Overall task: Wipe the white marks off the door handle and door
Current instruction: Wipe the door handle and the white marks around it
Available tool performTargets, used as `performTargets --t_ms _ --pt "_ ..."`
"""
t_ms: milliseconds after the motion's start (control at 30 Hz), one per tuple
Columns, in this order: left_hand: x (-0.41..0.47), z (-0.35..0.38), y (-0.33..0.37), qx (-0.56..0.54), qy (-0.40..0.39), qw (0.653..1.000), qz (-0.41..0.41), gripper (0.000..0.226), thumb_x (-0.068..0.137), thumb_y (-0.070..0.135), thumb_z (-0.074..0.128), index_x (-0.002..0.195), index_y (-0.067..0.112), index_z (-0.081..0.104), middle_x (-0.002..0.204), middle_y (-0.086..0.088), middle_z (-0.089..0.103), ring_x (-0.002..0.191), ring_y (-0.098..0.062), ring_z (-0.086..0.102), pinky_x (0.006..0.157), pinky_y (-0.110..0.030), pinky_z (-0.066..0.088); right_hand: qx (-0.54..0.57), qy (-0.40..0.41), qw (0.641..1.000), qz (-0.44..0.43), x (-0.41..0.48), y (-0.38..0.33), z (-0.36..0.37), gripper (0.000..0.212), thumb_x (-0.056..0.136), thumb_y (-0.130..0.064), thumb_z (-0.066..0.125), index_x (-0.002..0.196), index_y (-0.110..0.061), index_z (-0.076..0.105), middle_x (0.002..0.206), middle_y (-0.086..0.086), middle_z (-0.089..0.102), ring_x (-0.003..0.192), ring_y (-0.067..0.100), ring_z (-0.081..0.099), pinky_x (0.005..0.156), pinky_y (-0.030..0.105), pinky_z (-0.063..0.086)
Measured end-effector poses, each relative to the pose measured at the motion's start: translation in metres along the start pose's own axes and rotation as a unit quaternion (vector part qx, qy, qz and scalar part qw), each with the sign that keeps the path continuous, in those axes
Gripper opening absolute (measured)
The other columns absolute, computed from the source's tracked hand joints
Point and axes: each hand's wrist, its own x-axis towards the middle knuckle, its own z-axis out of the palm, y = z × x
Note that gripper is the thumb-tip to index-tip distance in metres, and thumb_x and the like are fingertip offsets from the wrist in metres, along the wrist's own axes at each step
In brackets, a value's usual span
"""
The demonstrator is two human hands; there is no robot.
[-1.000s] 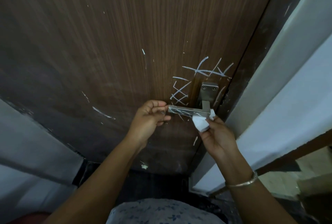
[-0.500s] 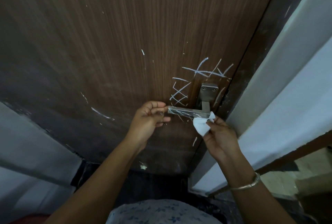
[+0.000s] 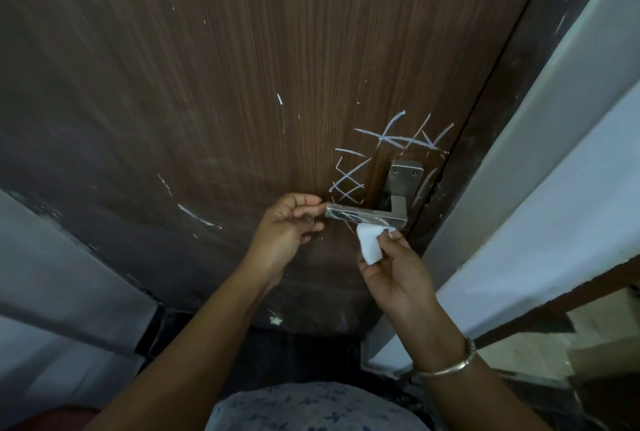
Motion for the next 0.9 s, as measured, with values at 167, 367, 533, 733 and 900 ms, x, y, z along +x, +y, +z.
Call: performTargets --t_ms 167,367,533,733,900 --pt "-0.006 0.002 0.006 -0.007 -0.006 1.0 0.008 0.029 0.088 -0.003 0.045 0.1 0.021 0.058 0.093 0.014 0.068 0.078 -0.004 0.062 0.065 -0.015 0.049 -0.061 -0.034 0.997 0.024 0.0 0.013 0.012 0.02 0.093 -0.001 0.046 0.09 -0.01 0.063 0.075 0.006 0.074 0.07 0.017 0.069 0.053 0.029 0.057" --pt "-0.012 -0.001 0.008 -0.01 -0.036 0.999 0.01 0.034 0.088 -0.007 0.042 0.105 0.02 0.055 0.098 0.014 0.065 0.079 0.001 0.06 0.06 -0.008 0.044 -0.045 -0.01 0.999 0.017 0.003 0.01 0.006 0.018 0.092 0.0 0.047 0.091 -0.009 0.063 0.092 0.012 0.067 0.084 0.023 0.063 0.051 0.031 0.058" --pt "-0.011 -0.005 0.005 -0.012 -0.051 0.998 0.016 0.037 0.089 -0.007 0.041 0.101 0.025 0.055 0.1 0.016 0.065 0.083 -0.001 0.059 0.062 -0.011 0.045 -0.043 -0.024 0.999 0.009 0.004 0.009 0.005 0.018 0.092 -0.001 0.048 0.093 -0.01 0.063 0.095 0.012 0.067 0.087 0.023 0.064 0.055 0.032 0.059" --pt "-0.008 -0.008 0.002 -0.053 -0.051 0.997 0.028 0.031 0.087 -0.009 0.043 0.104 0.014 0.055 0.107 0.003 0.067 0.097 -0.005 0.064 0.072 -0.015 0.05 -0.055 -0.131 0.986 0.087 0.003 0.036 0.025 0.023 0.092 0.002 0.043 0.097 -0.009 0.062 0.081 0.009 0.075 0.07 0.018 0.072 0.056 0.031 0.058" --pt "-0.004 -0.018 0.002 -0.063 -0.039 0.997 0.026 0.036 0.087 -0.012 0.036 0.1 0.015 0.056 0.106 0.001 0.068 0.095 -0.006 0.065 0.073 -0.018 0.052 -0.059 -0.115 0.987 0.094 0.006 0.038 0.023 0.024 0.09 0.003 0.045 0.095 -0.01 0.064 0.079 0.01 0.075 0.068 0.02 0.072 0.054 0.032 0.058"
